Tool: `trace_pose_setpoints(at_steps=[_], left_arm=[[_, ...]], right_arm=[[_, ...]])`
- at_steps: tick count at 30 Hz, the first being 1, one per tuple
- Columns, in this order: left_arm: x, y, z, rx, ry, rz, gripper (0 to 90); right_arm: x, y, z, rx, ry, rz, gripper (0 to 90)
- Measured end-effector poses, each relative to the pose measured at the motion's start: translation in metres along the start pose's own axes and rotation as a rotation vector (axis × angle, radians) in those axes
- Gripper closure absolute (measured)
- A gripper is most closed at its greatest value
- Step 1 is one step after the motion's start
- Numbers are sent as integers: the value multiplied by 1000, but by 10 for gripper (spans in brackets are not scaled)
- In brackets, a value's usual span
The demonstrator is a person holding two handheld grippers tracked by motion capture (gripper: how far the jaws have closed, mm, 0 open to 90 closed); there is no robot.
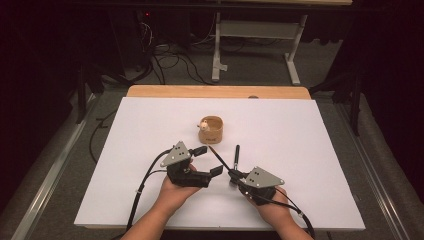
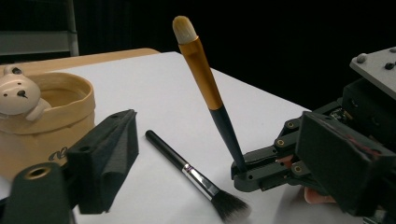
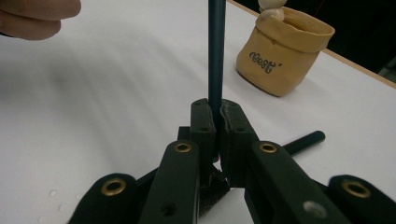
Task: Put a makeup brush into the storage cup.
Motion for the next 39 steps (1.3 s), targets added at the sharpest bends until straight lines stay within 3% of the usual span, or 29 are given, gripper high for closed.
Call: trace_pose_setpoints(at_steps=[6,14,23,39], left_arm=[[0,-1,-1,16,-36,13,200],[1,-1,-1,39,-65,27,363],[0,-4,-2,50,-74,47,507],[0,-6,-1,65,-76,62,665]], right_arm=[[-1,1,-2,-9,-4,9,872],[-1,0,-4,-17,-16,5,872],[-1,1,-5,-20,-20,8,872],[-1,2,-8,-23,-37,5,872]])
Point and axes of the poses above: each handheld gripper's, and its own axes: y roughly forward along the jaws, x roughly out of its underside, z roughly to its right, the point moved 10 cm from there along y, roughly forward along the jaws, and after that the axes turned 1 degree about x, right-handed, at the moved point
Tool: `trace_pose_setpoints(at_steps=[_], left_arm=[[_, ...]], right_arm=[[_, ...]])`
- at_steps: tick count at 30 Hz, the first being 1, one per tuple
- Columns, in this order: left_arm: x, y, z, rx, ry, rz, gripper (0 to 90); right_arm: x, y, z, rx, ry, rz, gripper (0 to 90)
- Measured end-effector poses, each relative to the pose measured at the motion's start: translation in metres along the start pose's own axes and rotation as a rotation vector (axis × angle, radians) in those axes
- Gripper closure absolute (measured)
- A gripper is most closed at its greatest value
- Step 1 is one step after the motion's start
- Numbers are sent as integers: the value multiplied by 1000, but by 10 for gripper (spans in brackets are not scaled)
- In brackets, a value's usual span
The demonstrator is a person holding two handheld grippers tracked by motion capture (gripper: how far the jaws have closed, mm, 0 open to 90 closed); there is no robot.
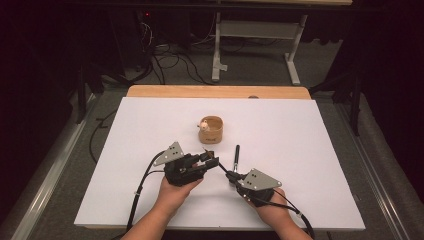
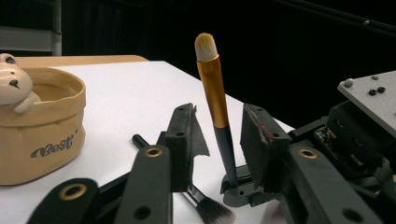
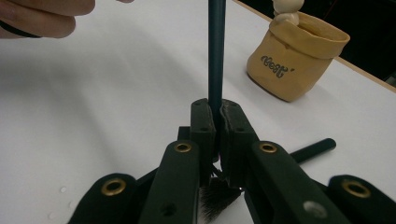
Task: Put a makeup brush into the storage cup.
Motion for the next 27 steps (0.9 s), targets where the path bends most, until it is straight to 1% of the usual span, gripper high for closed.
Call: trace_pose_setpoints(at_steps=[16,20,27], left_arm=[[1,1,2,25,-17,4,786],[1,0,3,34,-14,4,798],[1,1,4,53,-23,6,813]], right_arm=[[1,1,-1,-2,-5,-5,872],[1,1,-2,1,-8,-7,872],[1,1,-2,3,-10,-9,872]])
Point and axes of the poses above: each handheld gripper's, and its own axes: y roughly forward along the jaws, x roughly out of its underside, z roughly to its right, the point moved 10 cm from there along y, roughly forward along the jaws, and after that the axes turned 1 degree about x, right-handed, at the moved point
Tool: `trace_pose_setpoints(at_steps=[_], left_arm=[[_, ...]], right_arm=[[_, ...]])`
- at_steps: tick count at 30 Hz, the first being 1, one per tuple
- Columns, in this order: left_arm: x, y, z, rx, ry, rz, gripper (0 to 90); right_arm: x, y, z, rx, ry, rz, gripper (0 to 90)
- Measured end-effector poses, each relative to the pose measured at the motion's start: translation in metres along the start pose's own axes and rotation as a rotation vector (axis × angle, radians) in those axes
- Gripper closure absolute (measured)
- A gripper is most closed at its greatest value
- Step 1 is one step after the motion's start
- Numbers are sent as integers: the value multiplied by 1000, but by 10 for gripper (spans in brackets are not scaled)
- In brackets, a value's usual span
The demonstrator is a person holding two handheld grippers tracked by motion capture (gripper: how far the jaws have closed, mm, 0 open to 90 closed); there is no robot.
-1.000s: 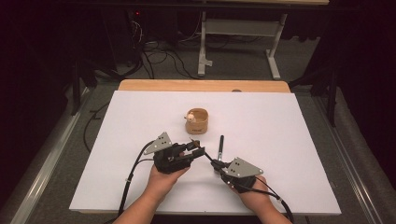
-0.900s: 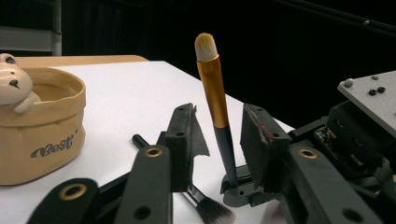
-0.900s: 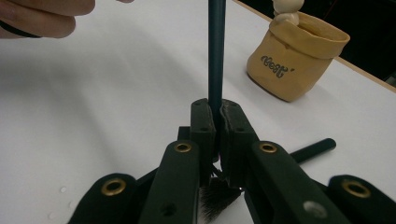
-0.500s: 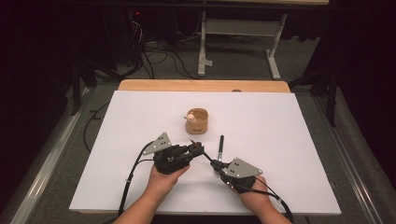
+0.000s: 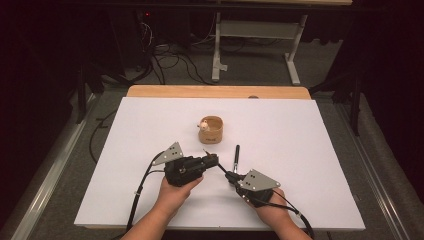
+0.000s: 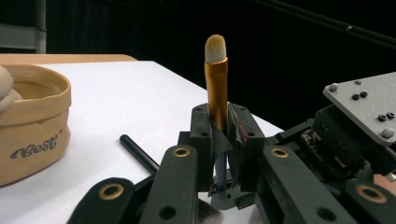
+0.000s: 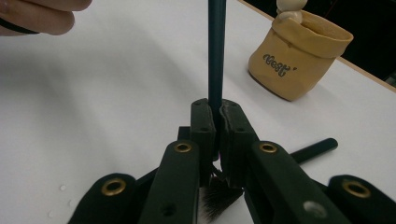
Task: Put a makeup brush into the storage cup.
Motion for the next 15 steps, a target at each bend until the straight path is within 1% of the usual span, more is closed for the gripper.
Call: trace_pose_setpoints(at_steps=[5,6,15], left_arm=[[0,0,1,9,-3,1,820],[0,0,1,11,-3,2,822],[0,1,3,20,4,5,827]], right_arm=[[0,0,0,6,0,-1,871],[0,0,0,6,-7,-1,871],[0,0,0,7,-9,-1,867]])
Point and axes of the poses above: each handheld gripper's, and its own axes: y roughly forward along the jaws, x roughly out of its underside, z roughly to its right, the point moved 10 cm from there along y, roughly forward along the jaws, and after that the axes turned 1 degree about x, right-handed, at the moved point
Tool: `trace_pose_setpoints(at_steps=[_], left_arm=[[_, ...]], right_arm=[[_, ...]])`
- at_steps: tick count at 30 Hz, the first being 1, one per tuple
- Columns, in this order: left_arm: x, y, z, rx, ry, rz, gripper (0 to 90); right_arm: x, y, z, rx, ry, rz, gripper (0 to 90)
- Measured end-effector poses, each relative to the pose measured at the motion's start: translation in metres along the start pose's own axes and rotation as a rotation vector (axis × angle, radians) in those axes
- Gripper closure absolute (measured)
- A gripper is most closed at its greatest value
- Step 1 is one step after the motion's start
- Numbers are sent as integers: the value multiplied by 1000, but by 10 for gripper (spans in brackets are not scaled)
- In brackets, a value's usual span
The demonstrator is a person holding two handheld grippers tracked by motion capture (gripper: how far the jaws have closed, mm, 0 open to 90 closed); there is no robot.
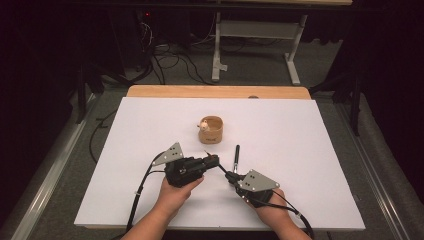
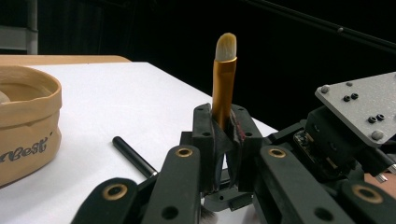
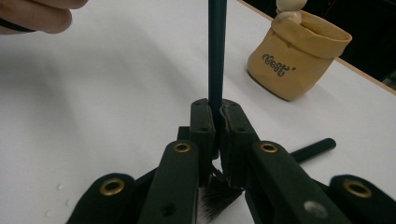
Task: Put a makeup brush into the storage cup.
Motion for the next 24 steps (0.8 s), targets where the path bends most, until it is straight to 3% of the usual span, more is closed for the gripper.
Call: trace_pose_setpoints(at_steps=[11,24], left_arm=[[0,-1,0,0,4,1,829],[-1,-1,0,-6,7,2,829]], right_arm=[[0,0,0,4,-4,-4,848],[0,0,1,8,3,-7,758]])
Point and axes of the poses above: each handheld gripper's, and its own axes: y roughly forward along the jaws, x roughly out of its underside, z roughly to its right, the point moved 10 cm from there along y, roughly forward along the jaws, and after that the axes turned 1 degree about x, right-handed, at the moved point
